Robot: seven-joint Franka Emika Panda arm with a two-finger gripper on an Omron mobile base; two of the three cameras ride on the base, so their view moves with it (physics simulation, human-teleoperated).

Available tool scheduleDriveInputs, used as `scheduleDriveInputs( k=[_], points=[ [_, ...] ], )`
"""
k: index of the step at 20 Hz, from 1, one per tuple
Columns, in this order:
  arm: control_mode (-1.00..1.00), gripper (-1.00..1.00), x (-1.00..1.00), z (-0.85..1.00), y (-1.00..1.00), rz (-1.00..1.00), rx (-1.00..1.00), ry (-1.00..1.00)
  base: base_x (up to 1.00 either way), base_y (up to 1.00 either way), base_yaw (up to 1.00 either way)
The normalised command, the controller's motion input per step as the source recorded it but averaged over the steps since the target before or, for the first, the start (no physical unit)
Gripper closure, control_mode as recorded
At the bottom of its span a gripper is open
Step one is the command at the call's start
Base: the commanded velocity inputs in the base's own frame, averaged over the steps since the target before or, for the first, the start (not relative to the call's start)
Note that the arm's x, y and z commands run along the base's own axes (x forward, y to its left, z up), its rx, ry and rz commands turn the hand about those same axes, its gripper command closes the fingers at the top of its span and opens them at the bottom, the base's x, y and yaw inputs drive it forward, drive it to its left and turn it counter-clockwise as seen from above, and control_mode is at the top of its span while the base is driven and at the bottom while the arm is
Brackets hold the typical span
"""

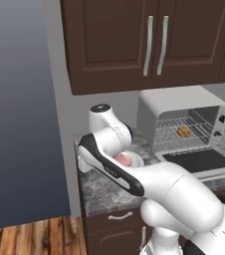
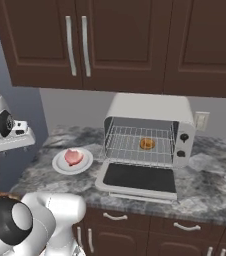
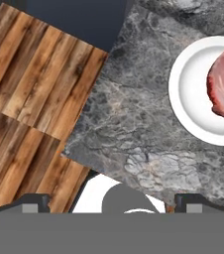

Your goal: Open the toaster oven door. Place the bread on the bottom rack in the toaster oven and place the steak on the top rack.

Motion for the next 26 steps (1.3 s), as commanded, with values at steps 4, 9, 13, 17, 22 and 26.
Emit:
scheduleDriveInputs(
  k=[4, 9, 13, 17, 22, 26],
  points=[
    [1.0, -1.0, 0.0, 0.0, 0.0, 0.0, 0.0, 0.0, 0.29, 0.11, 0.05],
    [1.0, -1.0, 0.0, 0.0, 0.0, 0.0, 0.0, 0.0, 0.0, 0.0, 0.0],
    [1.0, -1.0, 0.0, 0.0, 0.0, 0.0, 0.0, 0.0, 0.0, 0.0, 0.0],
    [1.0, -1.0, 0.0, 0.0, 0.0, 0.0, 0.0, 0.0, 0.0, 0.0, 0.0],
    [-1.0, -1.0, 0.0, 0.0, 0.0, 0.0, 0.0, 0.0, 0.0, 0.0, 0.0],
    [-1.0, -1.0, -0.03, 0.0, 0.0, 0.0, 0.0, -0.01, 0.0, 0.0, 0.0]
  ],
)
